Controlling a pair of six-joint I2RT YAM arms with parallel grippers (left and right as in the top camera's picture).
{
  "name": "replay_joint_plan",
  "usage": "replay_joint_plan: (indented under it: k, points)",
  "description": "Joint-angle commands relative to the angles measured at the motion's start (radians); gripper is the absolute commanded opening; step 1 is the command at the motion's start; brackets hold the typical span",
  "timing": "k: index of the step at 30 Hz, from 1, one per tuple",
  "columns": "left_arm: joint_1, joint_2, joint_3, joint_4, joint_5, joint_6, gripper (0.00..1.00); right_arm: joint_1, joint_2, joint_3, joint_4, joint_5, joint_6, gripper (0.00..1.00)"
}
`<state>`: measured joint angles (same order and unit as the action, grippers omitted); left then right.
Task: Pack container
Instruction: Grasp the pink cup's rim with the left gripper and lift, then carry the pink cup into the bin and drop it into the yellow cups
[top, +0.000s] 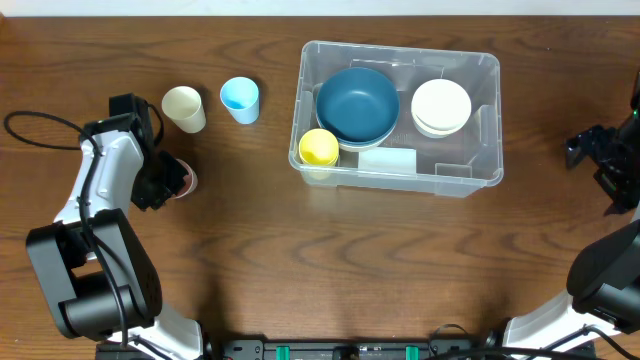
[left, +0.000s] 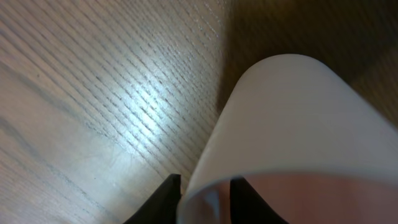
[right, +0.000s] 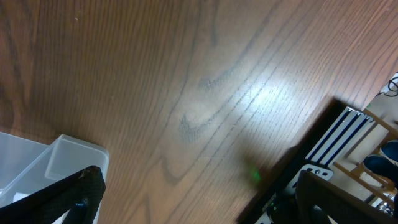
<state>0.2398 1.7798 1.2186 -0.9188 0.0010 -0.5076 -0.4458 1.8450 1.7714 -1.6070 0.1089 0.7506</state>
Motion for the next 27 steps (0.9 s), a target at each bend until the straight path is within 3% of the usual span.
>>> replay_joint_plan:
  k: [1, 6, 17, 27]
  points:
    - [0.004, 0.014, 0.003, -0.003, 0.000, 0.010, 0.24, -0.001, -0.005, -0.001, -0.001, 0.011, 0.012, 0.99]
    - [0.004, 0.003, 0.014, -0.007, 0.000, 0.010, 0.07, -0.001, -0.005, -0.001, 0.000, 0.011, 0.012, 0.99]
    - [0.004, -0.096, 0.042, -0.037, 0.022, 0.014, 0.06, -0.001, -0.005, -0.001, -0.001, 0.011, 0.012, 0.99]
    - [0.004, -0.403, 0.077, -0.060, 0.119, 0.017, 0.06, -0.001, -0.005, -0.001, -0.001, 0.011, 0.012, 0.99]
